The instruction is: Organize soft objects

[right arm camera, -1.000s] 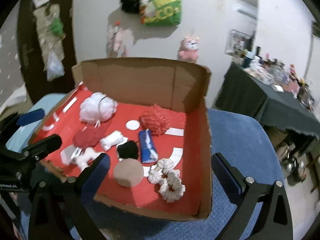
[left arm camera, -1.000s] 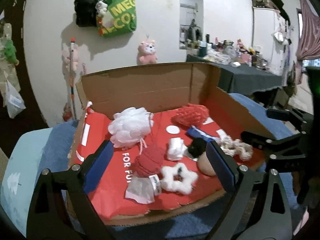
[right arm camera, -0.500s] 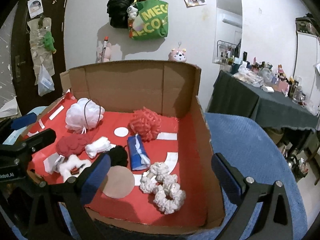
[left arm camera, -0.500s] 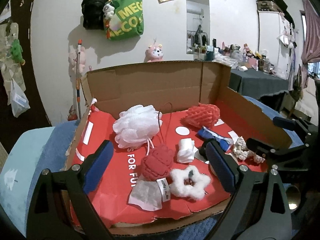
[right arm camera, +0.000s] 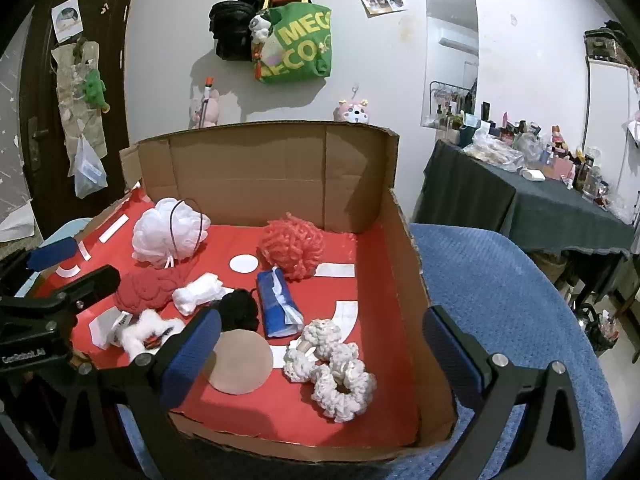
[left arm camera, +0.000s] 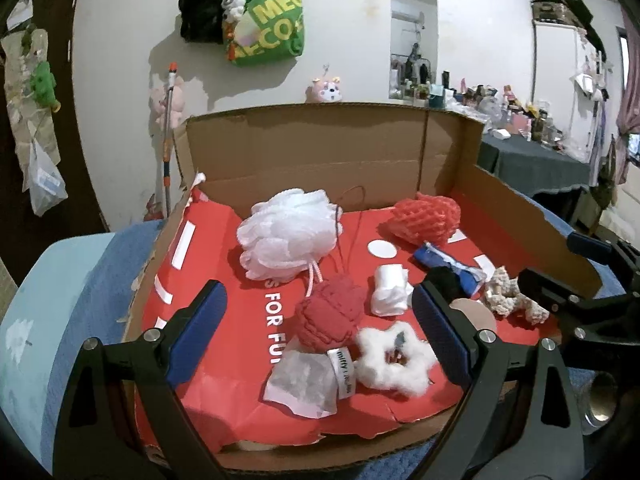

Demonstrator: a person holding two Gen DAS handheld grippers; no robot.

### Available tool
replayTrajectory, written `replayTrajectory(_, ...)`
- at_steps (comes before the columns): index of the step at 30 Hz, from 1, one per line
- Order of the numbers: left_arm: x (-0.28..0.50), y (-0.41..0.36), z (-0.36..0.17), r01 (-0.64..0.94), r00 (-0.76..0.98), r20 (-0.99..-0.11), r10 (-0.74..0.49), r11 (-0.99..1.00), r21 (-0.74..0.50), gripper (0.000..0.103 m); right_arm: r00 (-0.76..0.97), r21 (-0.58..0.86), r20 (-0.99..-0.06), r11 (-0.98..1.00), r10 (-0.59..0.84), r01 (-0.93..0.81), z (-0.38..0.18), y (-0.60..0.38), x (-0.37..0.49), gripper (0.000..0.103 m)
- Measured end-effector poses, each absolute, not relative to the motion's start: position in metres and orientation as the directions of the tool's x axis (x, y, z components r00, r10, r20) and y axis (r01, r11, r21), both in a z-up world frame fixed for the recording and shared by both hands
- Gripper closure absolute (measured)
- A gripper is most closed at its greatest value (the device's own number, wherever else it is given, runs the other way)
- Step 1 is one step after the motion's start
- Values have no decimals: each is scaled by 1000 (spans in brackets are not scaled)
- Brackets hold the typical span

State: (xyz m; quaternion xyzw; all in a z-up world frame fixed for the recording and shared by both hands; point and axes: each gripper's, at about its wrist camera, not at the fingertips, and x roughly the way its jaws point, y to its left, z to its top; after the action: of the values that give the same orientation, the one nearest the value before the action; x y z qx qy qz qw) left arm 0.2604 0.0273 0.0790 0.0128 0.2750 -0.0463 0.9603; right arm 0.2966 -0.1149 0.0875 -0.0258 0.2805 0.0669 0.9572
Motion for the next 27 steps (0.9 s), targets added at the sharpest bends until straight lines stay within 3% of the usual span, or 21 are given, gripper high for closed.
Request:
replayTrajectory(11,263,21,61,120,802,-589,-100,993,-5,8,826,-30,-555,989,103,-144,81,-110,297,0)
replayTrajectory(27,254,27,64,96,833,-545,-90,995,-18,8,826,-50,-558,990,81,-131,79,-108,296,0)
